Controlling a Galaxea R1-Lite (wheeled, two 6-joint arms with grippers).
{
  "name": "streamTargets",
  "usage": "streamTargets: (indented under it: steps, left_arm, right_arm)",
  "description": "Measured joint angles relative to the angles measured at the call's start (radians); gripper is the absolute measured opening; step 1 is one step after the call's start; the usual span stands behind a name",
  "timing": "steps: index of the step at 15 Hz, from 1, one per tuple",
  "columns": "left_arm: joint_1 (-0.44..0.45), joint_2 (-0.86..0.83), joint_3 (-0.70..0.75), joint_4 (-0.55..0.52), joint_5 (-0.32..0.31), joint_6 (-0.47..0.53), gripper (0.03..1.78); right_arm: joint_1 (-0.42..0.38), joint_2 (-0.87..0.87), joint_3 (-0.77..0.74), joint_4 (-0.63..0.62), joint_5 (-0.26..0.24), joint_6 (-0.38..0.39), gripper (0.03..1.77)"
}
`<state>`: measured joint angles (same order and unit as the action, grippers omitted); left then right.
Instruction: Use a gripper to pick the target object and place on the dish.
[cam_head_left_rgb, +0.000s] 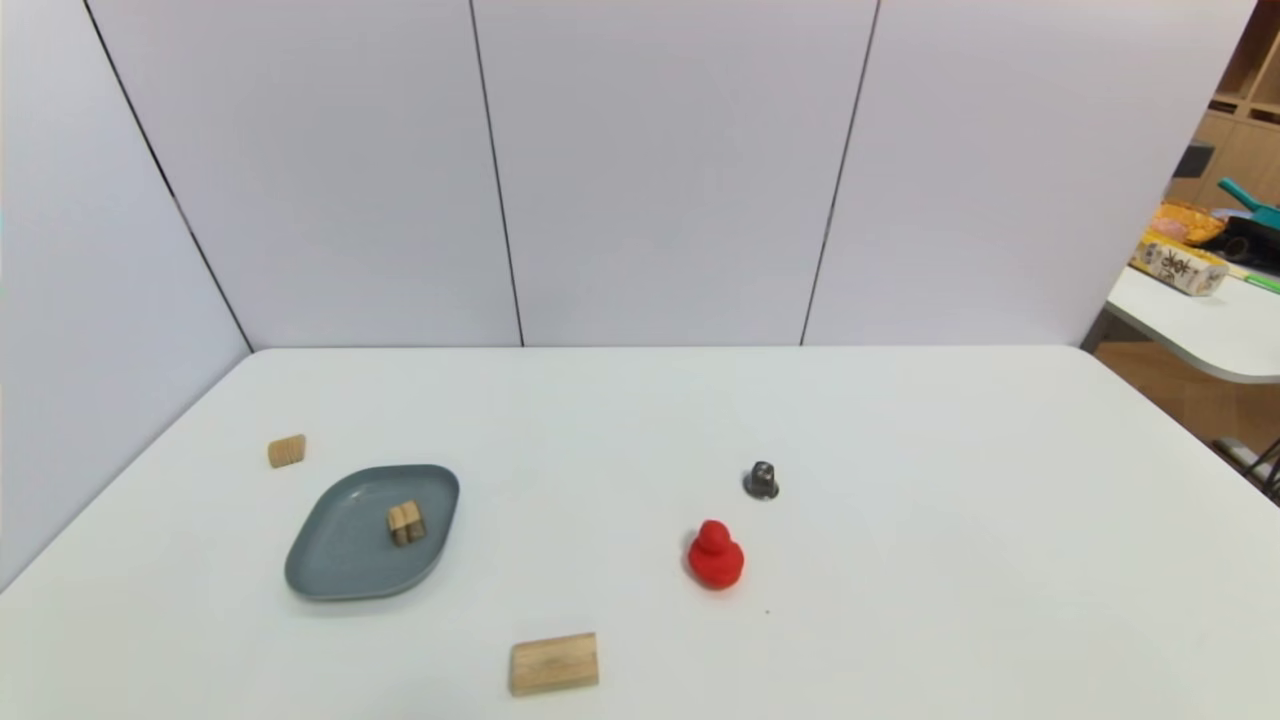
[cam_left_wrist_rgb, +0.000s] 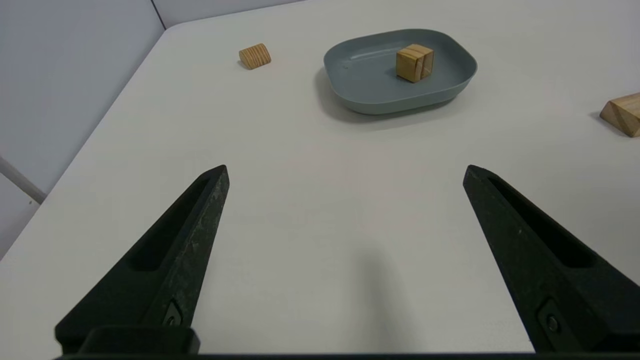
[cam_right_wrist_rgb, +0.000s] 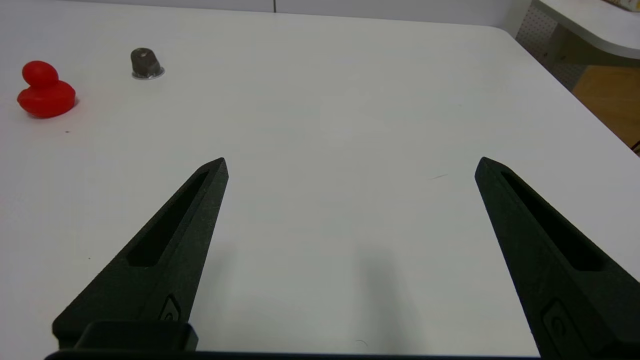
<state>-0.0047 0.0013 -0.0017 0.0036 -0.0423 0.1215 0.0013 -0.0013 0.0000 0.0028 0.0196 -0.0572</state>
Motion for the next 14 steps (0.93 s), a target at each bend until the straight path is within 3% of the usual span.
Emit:
streamTargets:
  steps: [14]
  left_arm:
    - [0.0,-0.003,0.002,-0.002,0.028,-0.095,1.69]
  right_arm:
    - [0.0,0.0,0.0,0.001,0.001,-0.002,1.71]
